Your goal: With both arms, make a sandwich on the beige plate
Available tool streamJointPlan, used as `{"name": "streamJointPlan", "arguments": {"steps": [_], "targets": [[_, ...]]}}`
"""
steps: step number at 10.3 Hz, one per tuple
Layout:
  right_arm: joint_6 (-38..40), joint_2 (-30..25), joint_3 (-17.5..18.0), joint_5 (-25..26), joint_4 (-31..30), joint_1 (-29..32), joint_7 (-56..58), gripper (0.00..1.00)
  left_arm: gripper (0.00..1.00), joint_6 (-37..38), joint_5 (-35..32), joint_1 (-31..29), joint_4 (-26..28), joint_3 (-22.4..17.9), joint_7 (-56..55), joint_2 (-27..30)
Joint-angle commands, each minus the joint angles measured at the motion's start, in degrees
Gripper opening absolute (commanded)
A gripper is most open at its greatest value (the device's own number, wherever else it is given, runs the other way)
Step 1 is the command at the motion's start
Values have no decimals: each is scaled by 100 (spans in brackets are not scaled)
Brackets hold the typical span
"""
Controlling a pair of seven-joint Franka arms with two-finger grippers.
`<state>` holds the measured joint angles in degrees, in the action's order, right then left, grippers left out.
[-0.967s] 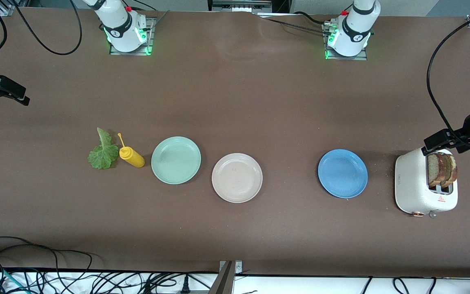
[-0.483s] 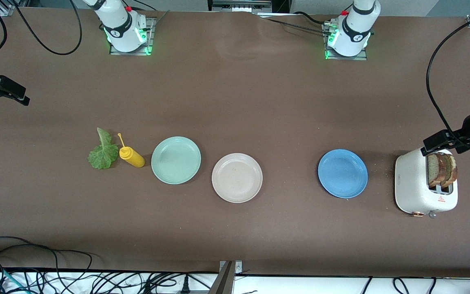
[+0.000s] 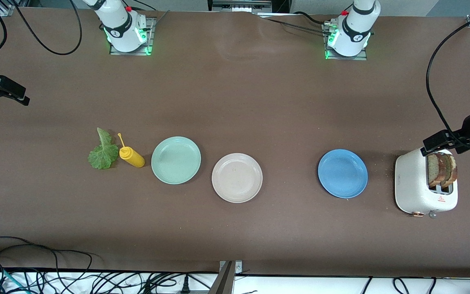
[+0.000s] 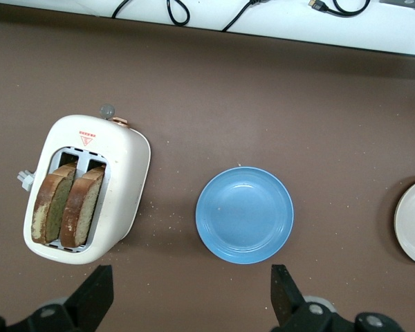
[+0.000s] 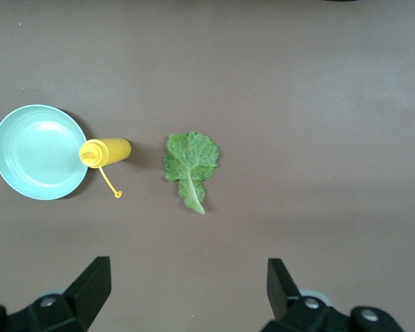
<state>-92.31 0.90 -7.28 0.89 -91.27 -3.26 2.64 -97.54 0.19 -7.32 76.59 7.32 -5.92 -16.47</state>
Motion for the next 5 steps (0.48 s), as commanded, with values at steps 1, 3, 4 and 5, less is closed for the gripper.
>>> {"name": "streamJointPlan", "arguments": {"steps": [1,3,4,5], "targets": [[99,-28,-1,52,92,-25,-9,100,100,51,-151,-6,-12,6,126,-5],[99,-28,-1,52,92,-25,-9,100,100,51,-151,-6,-12,6,126,-14],[90,-28,-1,52,92,-25,-9,100,100,51,-151,-6,-12,6,126,-32],[90,-28,-1,52,92,-25,-9,100,100,51,-151,-6,-12,6,126,-32]]}}
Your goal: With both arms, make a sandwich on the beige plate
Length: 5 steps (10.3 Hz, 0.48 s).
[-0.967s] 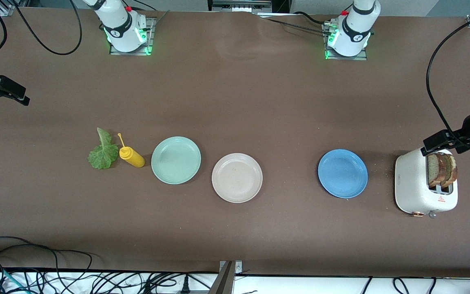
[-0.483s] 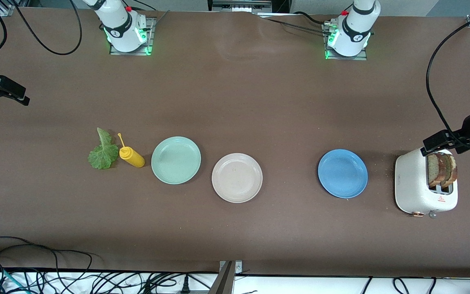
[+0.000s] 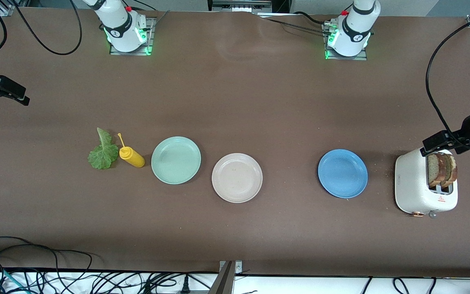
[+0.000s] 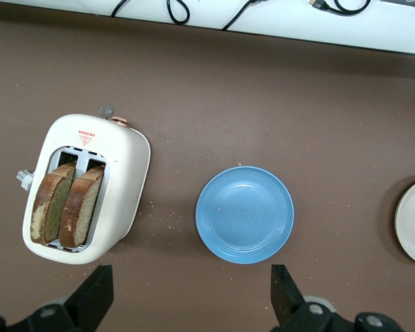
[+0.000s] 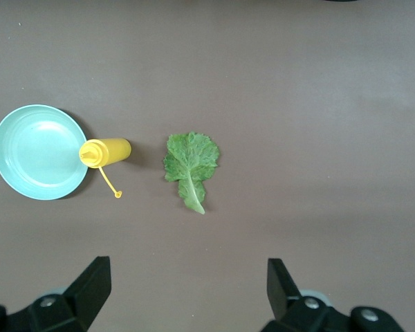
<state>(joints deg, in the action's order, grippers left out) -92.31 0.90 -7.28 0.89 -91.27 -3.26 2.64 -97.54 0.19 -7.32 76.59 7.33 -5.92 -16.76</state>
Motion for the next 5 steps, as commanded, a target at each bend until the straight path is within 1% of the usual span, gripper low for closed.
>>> {"name": "streamJointPlan", "arguments": {"steps": [1,4,5], "targets": [[81,-28,-1,52,92,-25,-9,100,100,51,-151,-6,-12,6,126,-3],[64,-28,122,95,101,-34,0,100,100,42,-160,-15,-38,-12,178,-29],[55,-28,131,96,101,-34,0,100,100,42,-160,-32,-56,-29,440,-64]]}}
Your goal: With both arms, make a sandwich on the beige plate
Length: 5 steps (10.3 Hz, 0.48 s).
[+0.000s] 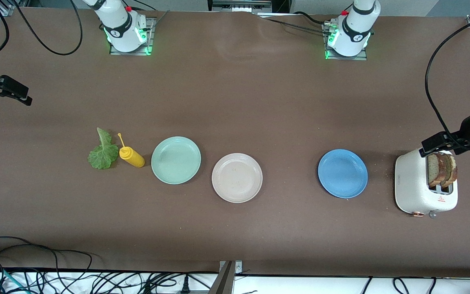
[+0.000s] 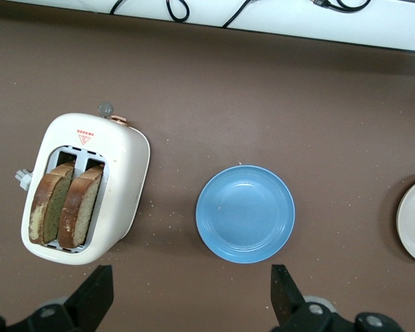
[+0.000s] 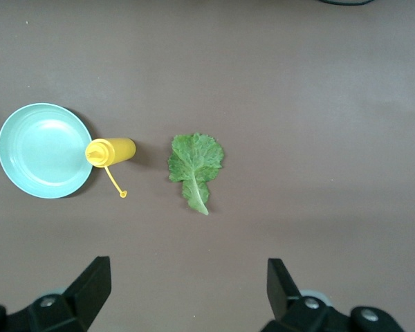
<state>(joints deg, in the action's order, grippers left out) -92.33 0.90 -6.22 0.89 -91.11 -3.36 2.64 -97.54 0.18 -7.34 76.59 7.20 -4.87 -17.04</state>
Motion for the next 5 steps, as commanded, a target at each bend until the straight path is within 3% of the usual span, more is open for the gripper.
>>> {"name": "streamJointPlan", "arguments": {"steps": [1,3,5], "targets": [[75,-28,25,78,85,-24,0,100,100,42,-167,-135,-56,-17,476,-54],[110,-28,-10,52,85,-15,0,100,100,33,-176,-285,-65,-17,792,-168],[110,-28,-11,61,85,-15,-9,100,100,24,-682,-417,-65,-17,1118,-387]]}}
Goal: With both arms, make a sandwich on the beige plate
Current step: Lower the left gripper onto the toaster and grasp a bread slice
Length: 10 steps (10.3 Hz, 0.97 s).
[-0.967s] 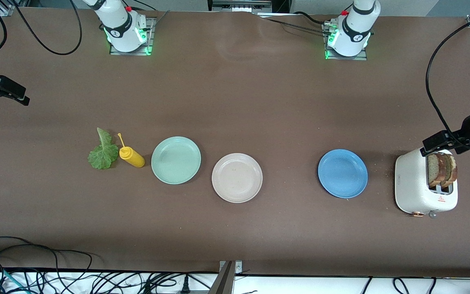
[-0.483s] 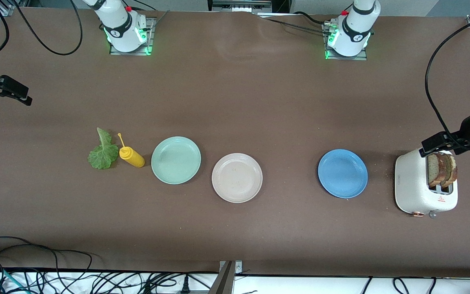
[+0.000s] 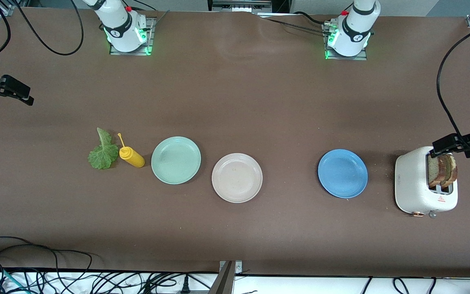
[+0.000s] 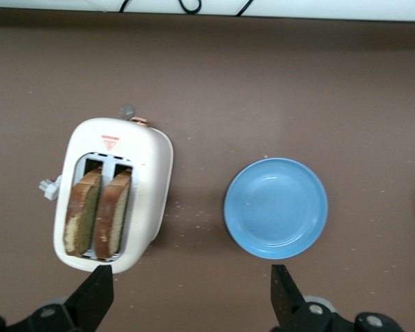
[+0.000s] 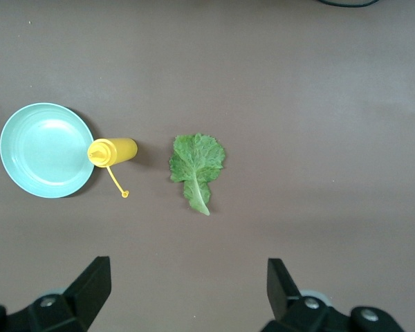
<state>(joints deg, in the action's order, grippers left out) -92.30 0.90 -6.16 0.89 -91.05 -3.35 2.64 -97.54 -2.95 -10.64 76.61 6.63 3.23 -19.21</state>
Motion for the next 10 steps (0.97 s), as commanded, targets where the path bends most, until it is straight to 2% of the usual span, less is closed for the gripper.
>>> {"name": "streamJointPlan", "arguments": {"steps": [1,5,10], "targets": [[107,-28,-8,60,78,-17,0,100,100,16,-529,-105,-76,49,458,-310],[107,-28,1,95,78,-17,0,100,100,-10,-505,-272,-85,49,730,-970],[107,-28,-8,87,78,-17,0,100,100,-10,-478,-580,-76,49,1400,-1296]]}}
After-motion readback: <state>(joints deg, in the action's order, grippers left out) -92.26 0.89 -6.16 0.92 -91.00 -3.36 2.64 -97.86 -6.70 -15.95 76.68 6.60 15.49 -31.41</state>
